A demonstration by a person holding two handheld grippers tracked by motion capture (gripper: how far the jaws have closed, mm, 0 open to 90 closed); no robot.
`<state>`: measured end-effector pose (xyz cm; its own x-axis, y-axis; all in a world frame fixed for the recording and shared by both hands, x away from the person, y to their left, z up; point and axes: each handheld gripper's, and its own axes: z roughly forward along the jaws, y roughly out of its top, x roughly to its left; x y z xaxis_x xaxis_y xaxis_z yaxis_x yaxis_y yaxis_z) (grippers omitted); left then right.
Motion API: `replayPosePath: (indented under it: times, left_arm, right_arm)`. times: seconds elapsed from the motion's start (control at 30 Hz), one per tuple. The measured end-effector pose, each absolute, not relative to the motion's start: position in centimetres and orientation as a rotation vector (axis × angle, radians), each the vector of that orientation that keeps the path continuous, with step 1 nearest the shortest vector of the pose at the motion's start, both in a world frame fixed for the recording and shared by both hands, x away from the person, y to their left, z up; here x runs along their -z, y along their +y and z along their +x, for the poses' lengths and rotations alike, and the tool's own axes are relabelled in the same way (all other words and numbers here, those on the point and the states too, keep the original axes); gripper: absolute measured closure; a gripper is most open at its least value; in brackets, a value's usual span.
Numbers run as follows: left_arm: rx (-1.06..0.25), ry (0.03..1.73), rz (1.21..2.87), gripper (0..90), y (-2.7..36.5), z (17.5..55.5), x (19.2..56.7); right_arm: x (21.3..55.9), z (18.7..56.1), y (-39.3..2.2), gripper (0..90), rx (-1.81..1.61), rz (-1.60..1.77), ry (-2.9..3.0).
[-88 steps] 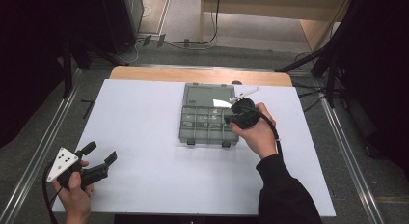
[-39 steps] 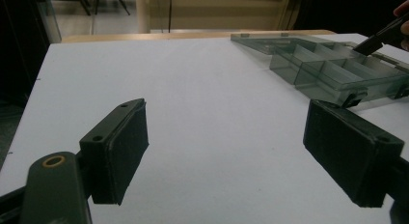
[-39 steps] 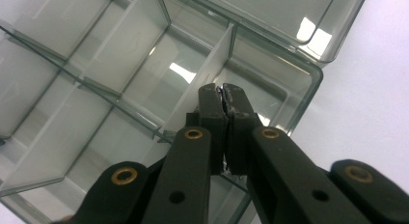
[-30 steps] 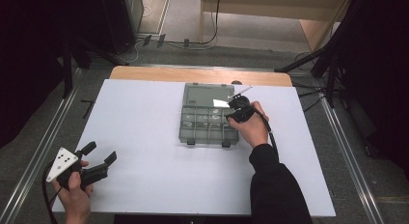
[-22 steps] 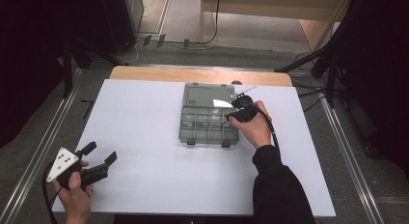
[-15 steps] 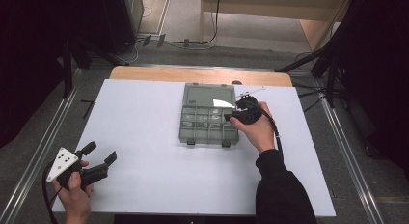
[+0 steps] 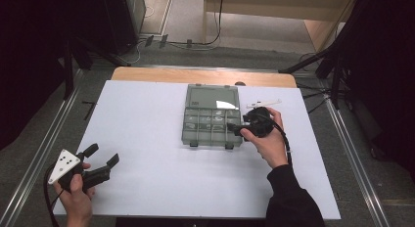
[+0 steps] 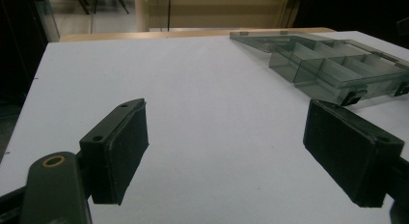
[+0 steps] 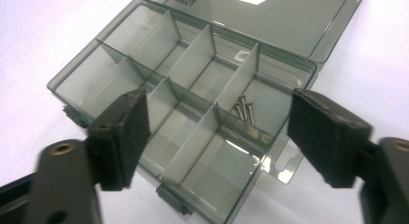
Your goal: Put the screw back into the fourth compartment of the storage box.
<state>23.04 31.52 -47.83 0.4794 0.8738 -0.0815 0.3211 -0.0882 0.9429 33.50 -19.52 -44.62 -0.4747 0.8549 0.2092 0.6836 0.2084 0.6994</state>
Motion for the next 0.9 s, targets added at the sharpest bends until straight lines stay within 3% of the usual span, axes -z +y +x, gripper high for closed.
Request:
replayPosePath:
  times: [0.2, 0.9]
  left_arm:
    - [-0.644, 1.042, 1.652, 16.3, 31.5, 23.0, 47.8]
    - [-0.648, 1.035, 1.654, 16.3, 31.4, 22.9, 47.8]
  right_arm:
    - [45.0, 31.7, -19.8, 15.0, -1.169, 1.436, 2.221]
    - [47.2, 25.5, -23.9, 14.8, -1.225, 1.391, 2.022]
